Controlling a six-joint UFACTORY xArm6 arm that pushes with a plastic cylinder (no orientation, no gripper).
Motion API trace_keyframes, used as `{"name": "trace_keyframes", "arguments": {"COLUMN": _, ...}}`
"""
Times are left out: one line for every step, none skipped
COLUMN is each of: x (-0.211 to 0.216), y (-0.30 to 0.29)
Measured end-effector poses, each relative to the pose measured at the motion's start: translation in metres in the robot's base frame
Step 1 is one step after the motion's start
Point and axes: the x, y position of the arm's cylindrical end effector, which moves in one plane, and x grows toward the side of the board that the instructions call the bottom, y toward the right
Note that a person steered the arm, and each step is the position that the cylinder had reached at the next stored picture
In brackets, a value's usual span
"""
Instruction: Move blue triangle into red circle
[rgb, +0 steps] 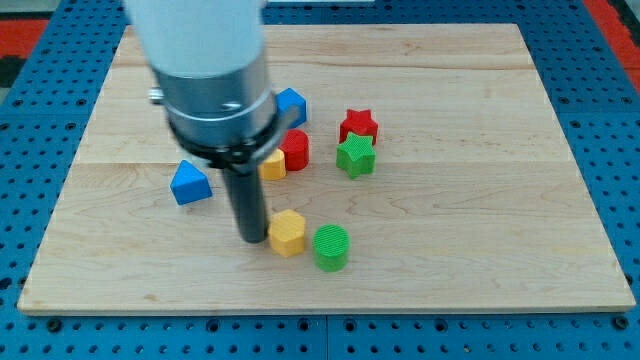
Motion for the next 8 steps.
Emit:
{"name": "trace_keyframes", "arguments": {"x": -0.001, "y": -0.108}}
{"name": "trace_keyframes", "arguments": {"x": -0.006, "y": -0.189}}
{"name": "trace_keyframes", "arguments": {"x": -0.049, "y": -0.198}}
{"name": "trace_keyframes", "arguments": {"x": -0.057, "y": -0.141}}
{"name": "trace_keyframes", "arguments": {"x": -0.06, "y": -0.096}}
{"name": "trace_keyframes", "arguments": {"x": -0.078, "y": -0.11}}
{"name": "trace_keyframes", "arguments": {"x": -0.061, "y": -0.053}}
{"name": "trace_keyframes", "arguments": {"x": -0.045, "y": -0.041}}
